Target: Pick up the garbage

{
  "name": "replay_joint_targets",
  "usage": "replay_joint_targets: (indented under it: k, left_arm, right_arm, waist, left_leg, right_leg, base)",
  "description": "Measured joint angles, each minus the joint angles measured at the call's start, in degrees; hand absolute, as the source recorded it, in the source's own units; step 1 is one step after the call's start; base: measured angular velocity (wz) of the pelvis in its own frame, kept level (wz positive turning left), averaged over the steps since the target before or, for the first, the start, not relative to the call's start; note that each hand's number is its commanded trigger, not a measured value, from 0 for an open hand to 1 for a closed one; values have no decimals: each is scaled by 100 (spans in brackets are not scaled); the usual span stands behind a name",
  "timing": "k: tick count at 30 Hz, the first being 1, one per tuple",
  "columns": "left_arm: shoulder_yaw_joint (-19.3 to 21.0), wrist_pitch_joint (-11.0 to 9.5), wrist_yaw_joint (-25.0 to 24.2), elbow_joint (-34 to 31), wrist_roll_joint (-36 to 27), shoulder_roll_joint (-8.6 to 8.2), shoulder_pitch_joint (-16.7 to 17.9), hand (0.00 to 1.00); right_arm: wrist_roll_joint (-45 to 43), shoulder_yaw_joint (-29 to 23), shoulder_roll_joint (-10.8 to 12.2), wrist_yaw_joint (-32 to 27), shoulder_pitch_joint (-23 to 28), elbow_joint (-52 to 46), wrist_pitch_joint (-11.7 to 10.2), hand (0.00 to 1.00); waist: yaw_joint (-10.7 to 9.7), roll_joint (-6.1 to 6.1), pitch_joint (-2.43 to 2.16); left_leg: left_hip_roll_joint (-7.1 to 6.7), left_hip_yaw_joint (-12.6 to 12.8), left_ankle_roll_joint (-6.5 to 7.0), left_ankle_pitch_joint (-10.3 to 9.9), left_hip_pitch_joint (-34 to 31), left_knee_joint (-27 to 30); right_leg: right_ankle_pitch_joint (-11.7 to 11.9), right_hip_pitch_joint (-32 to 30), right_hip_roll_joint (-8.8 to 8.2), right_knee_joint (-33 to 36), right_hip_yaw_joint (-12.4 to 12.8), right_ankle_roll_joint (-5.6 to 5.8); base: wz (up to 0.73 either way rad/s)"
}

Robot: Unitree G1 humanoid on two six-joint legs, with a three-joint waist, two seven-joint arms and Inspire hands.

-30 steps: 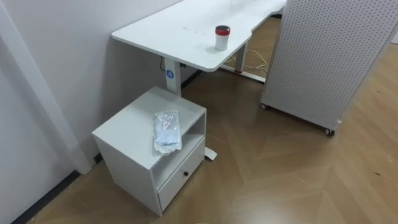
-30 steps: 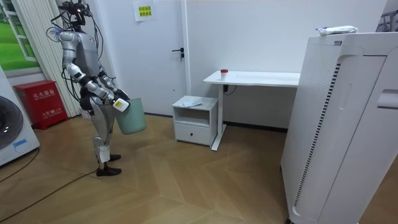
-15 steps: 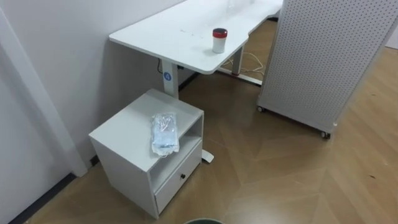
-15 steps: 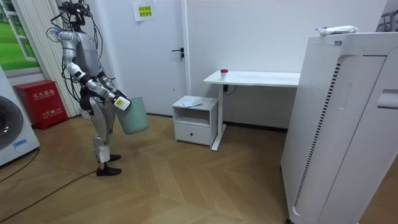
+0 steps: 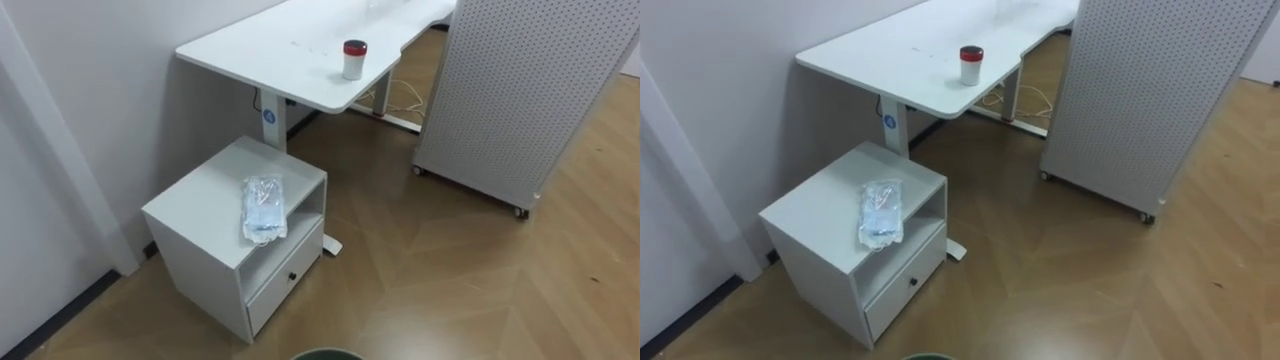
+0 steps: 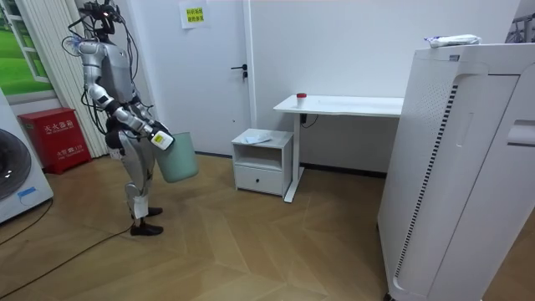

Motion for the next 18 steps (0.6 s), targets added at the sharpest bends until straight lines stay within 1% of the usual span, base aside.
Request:
replay_joint_targets:
  k: [1, 2, 3, 4, 5, 6, 7, 8, 9, 10, 11, 12, 13, 14, 15, 16, 17, 18]
  left_arm:
    - [0, 7, -13, 0, 0, 17, 28, 0]
    - [-2, 23, -43, 1, 1, 47, 90, 0]
    - [-2, 57, -63, 1, 21, 60, 140, 0]
    - [-2, 87, -73, 1, 42, 64, 154, 0]
    - [-6, 133, -110, 4, 62, 69, 171, 0]
    - [-10, 140, -123, 8, 65, 73, 174, 0]
    - [-11, 140, -128, 5, 77, 77, 166, 0]
    - [-31, 125, -125, 30, 75, 73, 165, 0]
    - [-179, 122, -123, 48, 69, 71, 162, 0]
    - [-272, 120, -123, 48, 53, 70, 166, 0]
    - [-365, 117, -131, 48, 48, 52, 175, 0]
    - [-362, 117, -140, 51, 44, 43, 183, 0]
    - [-343, 116, -149, 57, 41, 49, 209, 0]
    - [-314, 116, -159, 73, 32, 71, 241, 0]
    - [-277, 118, -167, 95, -2, 77, 298, 0]
    - [-257, 117, -183, 101, -3, 73, 327, 0]
    - [-234, 115, -230, 107, -8, 70, 379, 0]
    - [-220, 113, -281, 113, -6, 71, 387, 0]
  right_arm:
    - [-38, 0, 0, 1, 1, 0, 1, 100]
    - [-114, 1, 1, 7, 0, 0, 18, 100]
    - [-148, 1, -5, 10, 1, 0, 23, 100]
    - [-153, 1, -8, 10, 3, 0, 24, 100]
    - [-170, -1, -14, 9, 3, 0, 32, 100]
    - [-169, 0, -13, 8, 3, -4, 43, 100]
    - [-166, 0, -15, 2, 2, -4, 61, 100]
    - [-157, -4, -10, -11, 5, -6, 94, 100]
    - [-133, -45, -1, -55, 5, -5, 115, 100]
    - [-99, -82, -15, -83, 5, -5, 131, 100]
    - [12, -180, -78, -125, -11, -5, 139, 100]
    - [82, -203, -110, -153, -29, -5, 138, 100]
    - [196, -206, -153, -191, -41, -4, 138, 100]
    - [230, -191, -181, -227, -31, -3, 139, 100]
    - [262, -149, -182, -232, -11, -3, 140, 100]
    - [289, -149, -180, -233, 11, -3, 140, 100]
    - [287, -141, -180, -231, 57, -3, 146, 100]
    - [283, -106, -177, -230, 62, -4, 179, 100]
  waist:
    - [4, 0, 0]
    - [20, 5, 4]
    - [24, 16, 12]
    - [35, 51, 32]
    - [47, 80, 35]
    - [58, 132, 40]
    - [61, 157, 45]
    - [71, 133, 50]
    - [62, 101, 52]
    - [89, 77, 50]
    - [151, 28, 30]
    - [173, 35, 23]
    - [220, 61, 20]
    - [274, 88, 29]
    - [280, 108, 13]
    - [279, 115, 3]
    - [295, 130, -30]
    - [297, 100, -57]
  left_leg:
    - [33, 0, -39, -46, -113, 258]
    - [106, -9, -85, -88, -317, 759]
    - [189, -9, -88, -89, -505, 1270]
    - [229, -10, -88, -89, -582, 1499]
    - [318, -17, -88, -88, -751, 1977]
    - [380, -47, -122, -62, -870, 2236]
    - [455, -214, -195, 117, -1218, 2814]
    - [381, -417, -221, 233, -1548, 3204]
    - [163, -460, -108, 162, -1860, 3034]
    - [33, -446, -105, 162, -2006, 2820]
    - [-198, -446, -173, 239, -2262, 2201]
    - [-270, -440, -258, 307, -2364, 1824]
    - [-358, -413, -280, 556, -2492, 1012]
    - [-379, -389, -272, 794, -2537, 294]
    - [-363, -386, -264, 981, -2525, -278]
    - [-340, -382, -243, 1060, -2503, -499]
    - [-286, -369, -189, 1222, -2473, -769]
    - [-284, -255, -113, 1600, -2450, -698]
  right_leg:
    - [-39, -13, 2, 50, -31, -25]
    - [-106, -25, 4, 166, -83, -74]
    - [-188, -36, 17, 298, -91, -133]
    - [-247, -44, 36, 323, -86, -175]
    - [-376, -71, 94, 440, -13, -282]
    - [-421, -80, 148, 495, 19, -308]
    - [-476, -41, 247, 577, 83, -386]
    - [-546, -35, 338, 684, 287, -485]
    - [-634, -46, 367, 762, 443, -488]
    - [-675, -65, 370, 805, 544, -486]
    - [-716, -88, 369, 856, 694, -504]
    - [-731, -76, 375, 849, 710, -511]
    - [-782, -37, 402, 848, 736, -540]
    - [-867, 7, 416, 870, 739, -581]
    - [-991, 119, 439, 891, 787, -586]
    - [-1045, 182, 453, 892, 821, -611]
    - [-1199, 299, 455, 925, 901, -617]
    - [-1394, 433, 405, 972, 1027, -592]
  base:
    - [-22]
    - [-21]
    - [-20]
    - [-18]
    - [-11]
    - [0]
    - [14]
    - [34]
    - [32]
    - [19]
    - [0]
    - [-13]
    - [-24]
    - [-39]
    - [-38]
    - [-38]
    - [-33]
    - [-34]
